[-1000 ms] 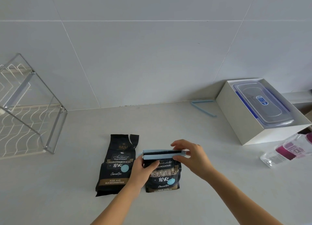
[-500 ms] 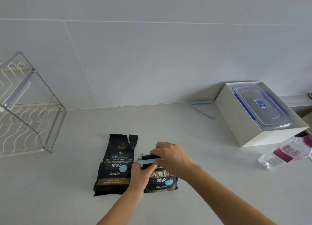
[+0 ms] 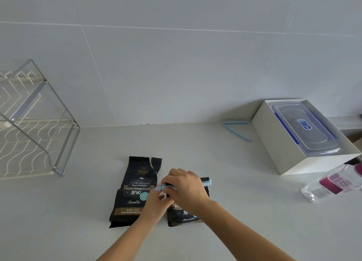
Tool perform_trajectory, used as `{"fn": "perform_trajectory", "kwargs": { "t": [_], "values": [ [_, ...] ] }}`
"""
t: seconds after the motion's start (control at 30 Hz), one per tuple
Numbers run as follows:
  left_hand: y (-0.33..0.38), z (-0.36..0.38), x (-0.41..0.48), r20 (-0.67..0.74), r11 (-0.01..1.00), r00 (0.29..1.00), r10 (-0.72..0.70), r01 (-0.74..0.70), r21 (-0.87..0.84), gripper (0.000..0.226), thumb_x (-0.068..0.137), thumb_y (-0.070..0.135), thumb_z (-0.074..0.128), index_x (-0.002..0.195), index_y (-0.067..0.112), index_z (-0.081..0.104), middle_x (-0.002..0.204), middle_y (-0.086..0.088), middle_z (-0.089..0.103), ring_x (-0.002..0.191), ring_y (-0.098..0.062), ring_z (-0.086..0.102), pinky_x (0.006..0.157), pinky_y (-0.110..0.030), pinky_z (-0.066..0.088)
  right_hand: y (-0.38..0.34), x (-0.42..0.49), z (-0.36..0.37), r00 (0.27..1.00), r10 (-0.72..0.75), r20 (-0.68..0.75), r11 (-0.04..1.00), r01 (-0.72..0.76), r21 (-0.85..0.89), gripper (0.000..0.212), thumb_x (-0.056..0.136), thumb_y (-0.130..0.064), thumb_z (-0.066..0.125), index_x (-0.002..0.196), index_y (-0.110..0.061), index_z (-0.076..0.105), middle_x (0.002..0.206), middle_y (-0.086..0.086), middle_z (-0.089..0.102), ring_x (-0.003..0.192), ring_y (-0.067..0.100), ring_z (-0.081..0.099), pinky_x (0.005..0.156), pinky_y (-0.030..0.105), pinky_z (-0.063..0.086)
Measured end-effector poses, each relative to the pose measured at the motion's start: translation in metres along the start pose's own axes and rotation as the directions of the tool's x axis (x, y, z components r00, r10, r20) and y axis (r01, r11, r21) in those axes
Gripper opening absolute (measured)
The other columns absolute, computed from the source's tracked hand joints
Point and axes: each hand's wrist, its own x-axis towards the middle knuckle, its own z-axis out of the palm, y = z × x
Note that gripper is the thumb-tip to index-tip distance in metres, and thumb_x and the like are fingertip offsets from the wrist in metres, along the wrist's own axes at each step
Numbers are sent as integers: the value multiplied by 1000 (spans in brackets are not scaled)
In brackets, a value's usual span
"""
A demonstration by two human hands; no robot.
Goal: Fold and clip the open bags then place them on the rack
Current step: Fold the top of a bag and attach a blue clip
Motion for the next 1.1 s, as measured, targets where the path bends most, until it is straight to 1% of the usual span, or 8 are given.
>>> {"fn": "perform_trajectory", "kwargs": {
  "t": [0.13, 0.23, 0.37, 0.53, 0.73, 0.87, 0.97, 1.1],
  "values": [
    [-5, -23, -3, -49, 996, 998, 30, -26, 82, 16, 80, 15, 70, 83, 29, 61, 81, 6, 67, 77, 1, 61, 69, -17, 47, 0, -1, 4, 999, 16, -49, 1000, -15, 21, 18, 86, -27, 54, 98, -24, 68, 90, -4, 64, 81, 17, 57, 70, 28, 37],
    [-7, -37, -7, -72, 948, 981, 178, -151, 282, 14, 81, 23, 69, 83, 30, 58, 87, 11, 64, 85, -3, 60, 75, -15, 45, 1, 0, 3, 998, 10, -57, 1000, -9, 24, 17, 88, -32, 56, 97, -24, 69, 88, -5, 64, 78, 15, 57, 72, 27, 36],
    [2, -47, -9, 65, 760, 927, 370, -342, 553, 5, 85, 31, 63, 88, 27, 63, 91, 17, 59, 90, -1, 54, 74, -13, 46, 1, 0, 2, 999, 12, -43, 1000, -11, 27, 18, 88, -36, 57, 96, -25, 69, 84, -4, 61, 77, 16, 57, 75, 29, 37],
    [6, -49, -11, 110, 639, 885, 452, -408, 652, 8, 86, 22, 62, 79, 19, 61, 83, 10, 57, 80, -5, 53, 66, -20, 48, -2, -5, 6, 995, 43, -88, 999, -42, 18, 12, 85, -34, 62, 89, -27, 70, 77, -5, 59, 70, 16, 57, 73, 32, 42],
    [0, -46, -13, 48, 741, 933, 356, -313, 594, 16, 92, 26, 51, 78, 25, 58, 76, 16, 54, 75, -5, 54, 62, -23, 49, 4, -3, 4, 996, 72, -54, 997, -71, 36, 20, 85, -40, 59, 95, -27, 69, 84, -4, 61, 80, 15, 57, 84, 30, 38],
    [8, -42, -12, 48, 928, 994, 101, -111, 356, 33, 90, 42, 44, 68, 24, 60, 66, 2, 63, 67, -15, 61, 64, -28, 49, 4, -4, -4, 999, 44, -27, 994, -41, 97, 21, 86, -40, 58, 98, -25, 66, 90, -5, 64, 82, 14, 57, 77, 27, 39],
    [15, -41, -9, 117, 985, 993, -30, 9, 173, 42, 89, 44, 44, 64, 17, 64, 68, -14, 64, 60, -13, 55, 59, -23, 42, 4, -11, -8, 998, 47, -52, 990, -40, 133, 22, 89, -40, 54, 97, -24, 67, 92, -5, 67, 86, 14, 57, 75, 29, 44],
    [22, -40, -3, 186, 985, 973, -135, 111, 132, 47, 95, 29, 46, 51, 27, 61, 63, 5, 64, 66, -10, 57, 59, -21, 41, 4, -13, -9, 987, 119, -106, 959, -87, 270, 13, 87, -21, 60, 88, -16, 72, 89, 0, 66, 87, 13, 54, 70, 29, 48]
  ]
}}
